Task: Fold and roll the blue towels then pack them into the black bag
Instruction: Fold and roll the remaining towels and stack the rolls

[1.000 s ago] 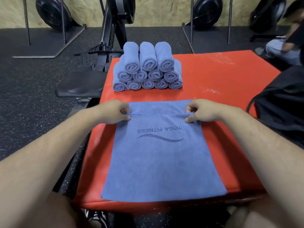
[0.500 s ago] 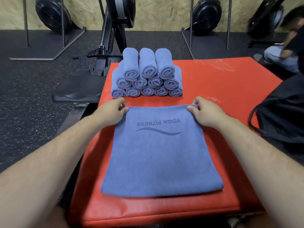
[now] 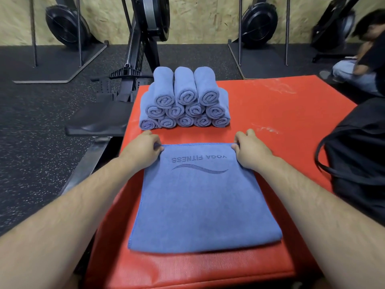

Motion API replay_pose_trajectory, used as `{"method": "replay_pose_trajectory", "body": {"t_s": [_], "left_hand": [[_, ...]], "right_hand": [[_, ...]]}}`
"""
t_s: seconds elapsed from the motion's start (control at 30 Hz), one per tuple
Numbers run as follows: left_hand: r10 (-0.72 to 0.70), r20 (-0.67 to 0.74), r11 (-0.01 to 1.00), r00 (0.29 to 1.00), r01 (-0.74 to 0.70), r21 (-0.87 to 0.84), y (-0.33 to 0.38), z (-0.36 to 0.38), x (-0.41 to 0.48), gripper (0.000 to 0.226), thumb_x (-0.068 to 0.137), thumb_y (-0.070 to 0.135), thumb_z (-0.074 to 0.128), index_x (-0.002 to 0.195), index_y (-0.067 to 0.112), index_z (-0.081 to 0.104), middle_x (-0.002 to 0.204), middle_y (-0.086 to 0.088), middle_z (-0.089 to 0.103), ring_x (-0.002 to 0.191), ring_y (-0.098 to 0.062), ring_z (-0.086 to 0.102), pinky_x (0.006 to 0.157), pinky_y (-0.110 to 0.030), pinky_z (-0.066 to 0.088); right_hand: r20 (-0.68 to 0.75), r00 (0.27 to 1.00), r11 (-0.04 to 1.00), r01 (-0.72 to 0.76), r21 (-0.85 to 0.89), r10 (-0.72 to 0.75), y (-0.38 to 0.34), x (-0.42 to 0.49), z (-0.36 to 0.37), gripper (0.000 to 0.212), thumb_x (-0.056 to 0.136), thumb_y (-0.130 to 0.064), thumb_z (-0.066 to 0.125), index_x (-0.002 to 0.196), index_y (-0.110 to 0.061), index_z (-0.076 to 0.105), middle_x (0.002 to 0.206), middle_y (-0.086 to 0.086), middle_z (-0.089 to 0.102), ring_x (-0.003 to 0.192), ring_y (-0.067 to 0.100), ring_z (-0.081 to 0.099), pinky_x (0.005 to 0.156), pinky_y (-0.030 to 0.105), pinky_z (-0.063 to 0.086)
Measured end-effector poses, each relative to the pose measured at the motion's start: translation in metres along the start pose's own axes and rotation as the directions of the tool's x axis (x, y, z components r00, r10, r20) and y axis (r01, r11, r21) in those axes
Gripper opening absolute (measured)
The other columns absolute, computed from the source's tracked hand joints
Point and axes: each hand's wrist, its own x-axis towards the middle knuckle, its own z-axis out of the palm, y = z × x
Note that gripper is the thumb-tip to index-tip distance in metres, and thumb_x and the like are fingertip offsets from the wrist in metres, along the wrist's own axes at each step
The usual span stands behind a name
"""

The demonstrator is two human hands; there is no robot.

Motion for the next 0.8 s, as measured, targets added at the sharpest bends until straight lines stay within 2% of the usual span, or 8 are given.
{"method": "replay_pose_trajectory", "body": {"t_s": [0.1, 0.23, 0.4, 0.5, 0.57, 0.63, 0.73, 0.8], "left_hand": [[0.003, -0.022, 1.000, 1.000, -0.003, 0.027, 0.003, -0.003, -0.002, 0.013, 0.097, 0.028, 0.058, 0.095, 0.015, 0.058, 0.101, -0.007, 0.051, 0.094, -0.029, 0.052, 0.082, -0.043, 0.047], [-0.039, -0.054, 0.992, 0.998, 0.032, -0.125, 0.007, -0.016, -0.006, 0.015, 0.099, 0.025, 0.056, 0.092, 0.016, 0.046, 0.092, -0.009, 0.062, 0.087, -0.033, 0.056, 0.075, -0.042, 0.046], [-0.041, -0.168, 0.958, 0.985, -0.009, -0.285, 0.012, -0.045, -0.018, 0.012, 0.092, 0.017, 0.066, 0.090, 0.017, 0.054, 0.083, 0.006, 0.059, 0.081, -0.022, 0.054, 0.065, -0.029, 0.038], [-0.030, -0.183, 0.950, 0.983, -0.029, -0.310, 0.015, -0.062, -0.029, 0.010, 0.092, 0.013, 0.066, 0.096, 0.019, 0.059, 0.090, 0.005, 0.063, 0.086, -0.021, 0.057, 0.071, -0.030, 0.039], [-0.011, -0.176, 0.947, 0.984, -0.046, -0.317, 0.017, -0.071, -0.040, 0.017, 0.091, 0.008, 0.064, 0.099, 0.023, 0.062, 0.097, 0.002, 0.066, 0.090, -0.020, 0.059, 0.077, -0.030, 0.041], [0.001, -0.185, 0.945, 0.983, -0.061, -0.323, 0.021, -0.082, -0.053, 0.021, 0.091, 0.007, 0.064, 0.100, 0.025, 0.064, 0.098, 0.004, 0.067, 0.091, -0.019, 0.061, 0.078, -0.029, 0.043], [-0.017, -0.189, 0.934, 0.982, -0.051, -0.352, 0.028, -0.101, -0.076, 0.014, 0.089, 0.011, 0.068, 0.095, 0.024, 0.067, 0.094, 0.004, 0.070, 0.088, -0.016, 0.063, 0.077, -0.025, 0.046], [-0.005, -0.143, 0.921, 0.990, -0.051, -0.385, 0.029, -0.116, -0.092, 0.009, 0.087, 0.014, 0.072, 0.087, 0.023, 0.070, 0.087, 0.003, 0.072, 0.083, -0.018, 0.064, 0.081, -0.032, 0.049]], "right_hand": [[-0.060, 0.997, 0.997, 0.042, 0.059, -0.039, 0.000, -0.003, -0.006, 0.014, 0.101, -0.023, 0.047, 0.106, -0.010, 0.049, 0.109, 0.015, 0.048, 0.096, 0.034, 0.048, 0.077, 0.040, 0.037], [-0.108, 0.993, 0.971, 0.064, 0.229, -0.040, 0.001, -0.011, -0.028, 0.010, 0.099, -0.021, 0.054, 0.097, -0.014, 0.048, 0.087, 0.005, 0.059, 0.082, 0.028, 0.053, 0.066, 0.036, 0.033], [-0.225, 0.974, 0.941, 0.111, 0.319, -0.038, 0.006, -0.026, -0.051, 0.012, 0.090, -0.021, 0.070, 0.087, -0.018, 0.059, 0.084, -0.002, 0.063, 0.079, 0.020, 0.056, 0.068, 0.034, 0.039], [-0.268, 0.961, 0.927, 0.163, 0.339, -0.071, 0.005, -0.038, -0.069, 0.012, 0.088, -0.017, 0.072, 0.085, -0.019, 0.061, 0.082, -0.001, 0.065, 0.077, 0.021, 0.059, 0.073, 0.036, 0.046], [-0.281, 0.955, 0.925, 0.190, 0.328, -0.097, 0.003, -0.048, -0.081, 0.011, 0.087, -0.015, 0.072, 0.086, -0.018, 0.062, 0.082, -0.002, 0.065, 0.076, 0.020, 0.059, 0.073, 0.036, 0.047], [-0.286, 0.951, 0.926, 0.211, 0.312, -0.120, 0.000, -0.059, -0.093, 0.011, 0.088, -0.014, 0.071, 0.090, -0.018, 0.062, 0.083, -0.004, 0.064, 0.077, 0.017, 0.058, 0.071, 0.029, 0.045], [-0.264, 0.952, 0.917, 0.237, 0.321, -0.154, -0.005, -0.084, -0.111, 0.016, 0.088, -0.013, 0.071, 0.100, -0.019, 0.062, 0.088, -0.004, 0.063, 0.077, 0.012, 0.056, 0.067, 0.011, 0.039], [-0.197, 0.963, 0.919, 0.239, 0.314, -0.184, -0.005, -0.104, -0.126, 0.017, 0.090, -0.014, 0.070, 0.104, -0.021, 0.065, 0.090, -0.004, 0.065, 0.078, 0.008, 0.057, 0.070, 0.009, 0.039]]}}
